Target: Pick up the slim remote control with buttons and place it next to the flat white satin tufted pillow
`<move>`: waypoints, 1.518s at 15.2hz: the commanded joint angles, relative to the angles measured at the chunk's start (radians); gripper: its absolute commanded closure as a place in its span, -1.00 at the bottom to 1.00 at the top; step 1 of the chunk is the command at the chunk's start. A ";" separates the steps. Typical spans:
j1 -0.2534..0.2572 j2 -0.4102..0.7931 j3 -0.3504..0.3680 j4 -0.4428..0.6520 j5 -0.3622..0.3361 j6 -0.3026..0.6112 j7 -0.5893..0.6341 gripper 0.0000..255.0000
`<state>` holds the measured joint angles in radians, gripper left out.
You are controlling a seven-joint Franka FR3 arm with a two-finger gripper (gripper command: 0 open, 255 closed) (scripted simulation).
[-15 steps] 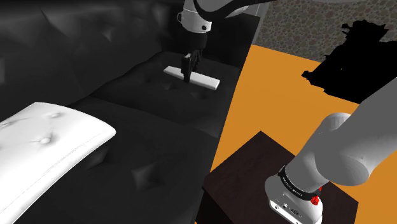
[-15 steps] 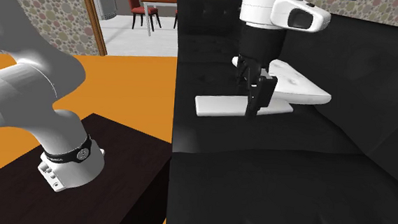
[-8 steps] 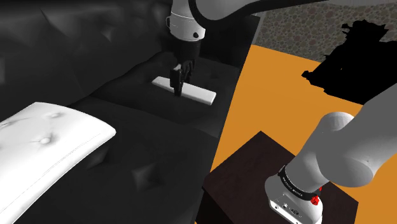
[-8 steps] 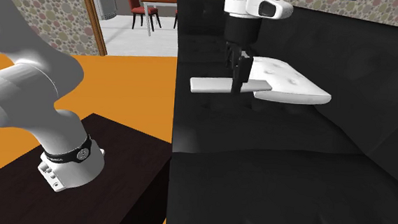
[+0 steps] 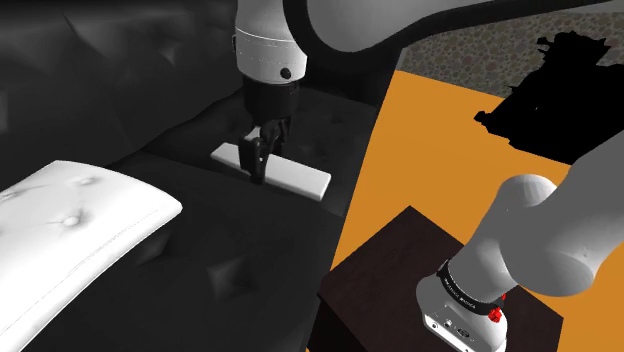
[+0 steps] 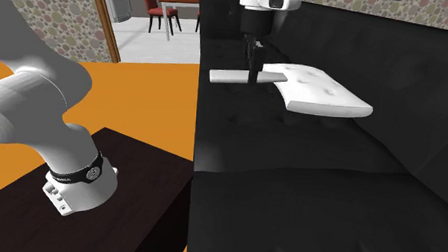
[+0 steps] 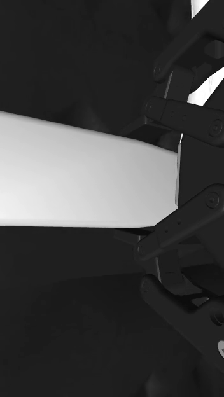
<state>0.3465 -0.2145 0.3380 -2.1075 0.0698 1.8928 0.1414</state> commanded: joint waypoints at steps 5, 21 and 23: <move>0.059 0.045 0.095 0.044 0.003 0.004 0.156 1.00; 0.220 0.315 0.293 0.296 -0.130 -0.012 0.562 1.00; 0.221 0.320 0.293 0.274 -0.133 0.013 0.564 1.00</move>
<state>0.5661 0.1005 0.6304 -1.8283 -0.0602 1.8966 0.7024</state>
